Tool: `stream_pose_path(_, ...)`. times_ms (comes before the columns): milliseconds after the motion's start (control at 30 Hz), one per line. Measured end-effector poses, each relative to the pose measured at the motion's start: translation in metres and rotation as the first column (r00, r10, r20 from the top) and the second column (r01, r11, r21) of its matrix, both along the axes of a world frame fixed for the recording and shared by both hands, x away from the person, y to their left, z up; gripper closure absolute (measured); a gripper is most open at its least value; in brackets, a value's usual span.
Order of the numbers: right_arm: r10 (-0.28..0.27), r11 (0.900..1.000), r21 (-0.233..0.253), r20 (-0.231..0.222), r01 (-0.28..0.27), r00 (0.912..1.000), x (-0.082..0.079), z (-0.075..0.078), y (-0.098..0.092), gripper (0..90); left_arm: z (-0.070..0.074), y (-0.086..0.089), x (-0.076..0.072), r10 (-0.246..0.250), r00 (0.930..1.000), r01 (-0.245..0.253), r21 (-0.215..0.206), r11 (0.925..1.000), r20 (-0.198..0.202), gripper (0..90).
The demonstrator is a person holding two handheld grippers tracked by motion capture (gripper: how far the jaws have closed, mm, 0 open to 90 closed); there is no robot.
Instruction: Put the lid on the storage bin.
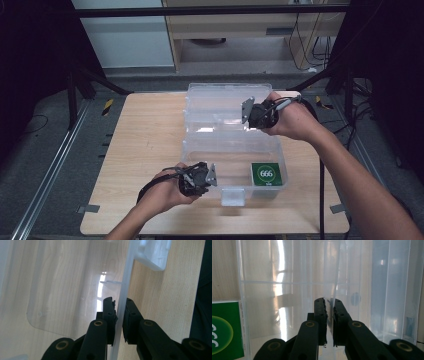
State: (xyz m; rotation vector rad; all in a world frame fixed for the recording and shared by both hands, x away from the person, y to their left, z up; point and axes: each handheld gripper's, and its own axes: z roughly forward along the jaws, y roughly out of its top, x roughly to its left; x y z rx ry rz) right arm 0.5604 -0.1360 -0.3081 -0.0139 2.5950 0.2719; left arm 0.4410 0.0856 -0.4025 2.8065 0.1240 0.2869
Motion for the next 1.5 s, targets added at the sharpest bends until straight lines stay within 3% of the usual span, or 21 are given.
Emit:
stream_pose_path(267,0.011,1.000,0.014,0.005,-0.011,0.9999,-0.009,0.003,0.000,85.1,0.000,0.000,0.000,0.008,1.0000,-0.008,-0.009,0.9999,-0.002,81.6)
stream_pose_path(867,0.049,0.997,0.051,0.063,-0.052,0.9968,-0.051,0.005,-0.002,85.2,-0.001,0.001,-0.001,0.019,0.9998,-0.019,-0.028,0.9994,-0.003,81.2)
stream_pose_path(900,0.049,0.997,0.051,0.063,-0.052,0.9968,-0.051,0.005,-0.002,85.2,-0.001,0.001,-0.001,0.023,0.9997,-0.023,-0.029,0.9993,-0.002,81.2)
stream_pose_path(933,0.053,0.997,0.053,0.068,-0.057,0.9963,-0.055,0.004,-0.002,85.2,-0.003,0.002,-0.004,0.063,0.9977,-0.064,-0.041,0.9971,-0.027,81.1)
stream_pose_path(1067,0.062,0.996,0.059,0.077,-0.067,0.9950,-0.064,0.003,-0.003,85.1,-0.003,0.001,-0.005,0.077,0.9966,-0.078,-0.044,0.9960,-0.030,81.0)
stream_pose_path(1133,0.064,0.996,0.062,0.082,-0.069,0.9946,-0.068,0.003,-0.004,85.1,-0.002,0.001,-0.004,0.065,0.9977,-0.066,-0.038,0.9971,-0.021,80.9)
stream_pose_path(1167,0.066,0.995,0.066,0.081,-0.071,0.9945,-0.070,0.002,-0.004,85.1,-0.001,0.001,-0.001,0.026,0.9997,-0.026,-0.029,0.9992,0.003,80.9)
stream_pose_path(1500,0.072,0.994,0.078,0.079,-0.078,0.9943,-0.079,0.000,-0.007,84.6,-0.002,0.001,-0.002,0.036,0.9993,-0.036,-0.040,0.9985,0.001,80.8)
